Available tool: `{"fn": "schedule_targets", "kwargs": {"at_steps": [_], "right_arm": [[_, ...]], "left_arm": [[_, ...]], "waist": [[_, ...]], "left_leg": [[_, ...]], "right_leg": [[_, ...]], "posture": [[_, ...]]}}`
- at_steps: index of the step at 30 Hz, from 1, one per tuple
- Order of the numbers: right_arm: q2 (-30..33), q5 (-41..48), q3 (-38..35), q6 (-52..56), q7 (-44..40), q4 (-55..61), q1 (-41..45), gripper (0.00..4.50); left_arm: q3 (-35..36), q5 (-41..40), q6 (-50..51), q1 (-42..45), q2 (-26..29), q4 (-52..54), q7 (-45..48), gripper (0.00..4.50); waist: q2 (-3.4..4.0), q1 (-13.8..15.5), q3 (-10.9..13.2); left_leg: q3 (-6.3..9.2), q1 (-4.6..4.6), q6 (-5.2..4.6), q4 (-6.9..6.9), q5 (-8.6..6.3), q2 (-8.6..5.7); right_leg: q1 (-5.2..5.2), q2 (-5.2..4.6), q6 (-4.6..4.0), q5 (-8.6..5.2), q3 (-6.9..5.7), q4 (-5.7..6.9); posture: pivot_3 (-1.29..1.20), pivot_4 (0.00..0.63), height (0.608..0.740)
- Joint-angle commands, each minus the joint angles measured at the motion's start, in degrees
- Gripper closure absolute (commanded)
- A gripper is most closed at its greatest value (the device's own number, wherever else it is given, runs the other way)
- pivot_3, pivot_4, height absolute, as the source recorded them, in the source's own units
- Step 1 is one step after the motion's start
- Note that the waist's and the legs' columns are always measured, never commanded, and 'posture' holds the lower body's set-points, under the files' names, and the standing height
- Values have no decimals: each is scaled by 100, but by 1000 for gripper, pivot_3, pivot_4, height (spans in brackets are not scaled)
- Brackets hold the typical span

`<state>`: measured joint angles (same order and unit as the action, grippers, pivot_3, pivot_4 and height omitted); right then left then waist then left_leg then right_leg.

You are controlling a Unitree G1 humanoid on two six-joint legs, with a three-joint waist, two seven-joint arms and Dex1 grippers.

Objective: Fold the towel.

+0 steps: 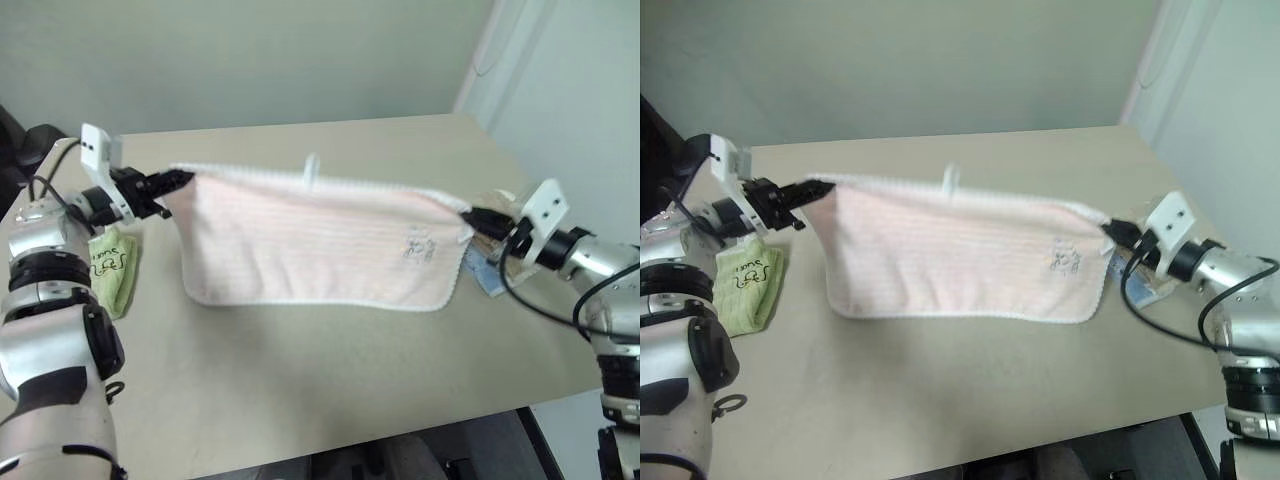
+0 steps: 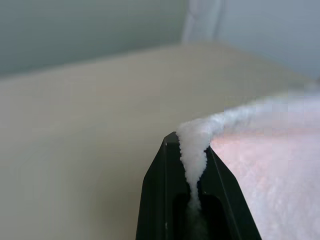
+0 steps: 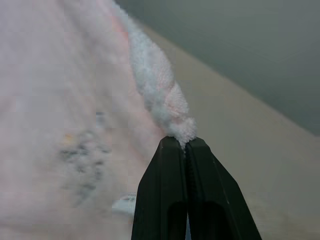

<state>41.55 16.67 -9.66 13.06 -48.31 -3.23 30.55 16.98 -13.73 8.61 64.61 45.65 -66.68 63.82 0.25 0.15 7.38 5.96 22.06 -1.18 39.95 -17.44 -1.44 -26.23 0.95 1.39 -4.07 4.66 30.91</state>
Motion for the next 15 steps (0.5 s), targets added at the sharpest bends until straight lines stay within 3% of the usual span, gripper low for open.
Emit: {"fn": "schedule_targets", "kwargs": {"at_steps": [1, 8, 10, 15], "right_arm": [[115, -91, -265, -103, 333, -678, 630, 4500], [92, -424, 61, -738, 318, -1918, 1849, 4500], [134, -339, 26, -742, 232, -1830, 1802, 4500], [373, 483, -433, 6, -272, -483, 597, 4500]], "left_arm": [[225, -87, -357, 295, 27, -105, -610, 4474], [260, -63, -884, 759, -191, -413, -1271, 4474], [326, -158, -796, 792, -120, -437, -1150, 4474], [430, -537, 246, 337, 378, -76, 487, 4474]], "waist": [[0, 0, 0], [5, -1, 3], [4, 0, 2], [3, 5, 1]], "left_leg": [[0, -1, -1, 0, 1, 1], [0, 0, -1, -13, 0, 2], [0, -1, -1, -25, 0, 2], [-1, -9, 2, -65, 2, 1]], "right_leg": [[0, 0, 0, 0, 0, 0], [-10, -1, -18, 21, -1, 1], [-11, -1, -50, 41, -1, -4], [-9, -1, -50, 33, -2, -15]], "posture": [[0, 150, 740], [0, 150, 740], [0, 150, 740], [0, 150, 740]]}}
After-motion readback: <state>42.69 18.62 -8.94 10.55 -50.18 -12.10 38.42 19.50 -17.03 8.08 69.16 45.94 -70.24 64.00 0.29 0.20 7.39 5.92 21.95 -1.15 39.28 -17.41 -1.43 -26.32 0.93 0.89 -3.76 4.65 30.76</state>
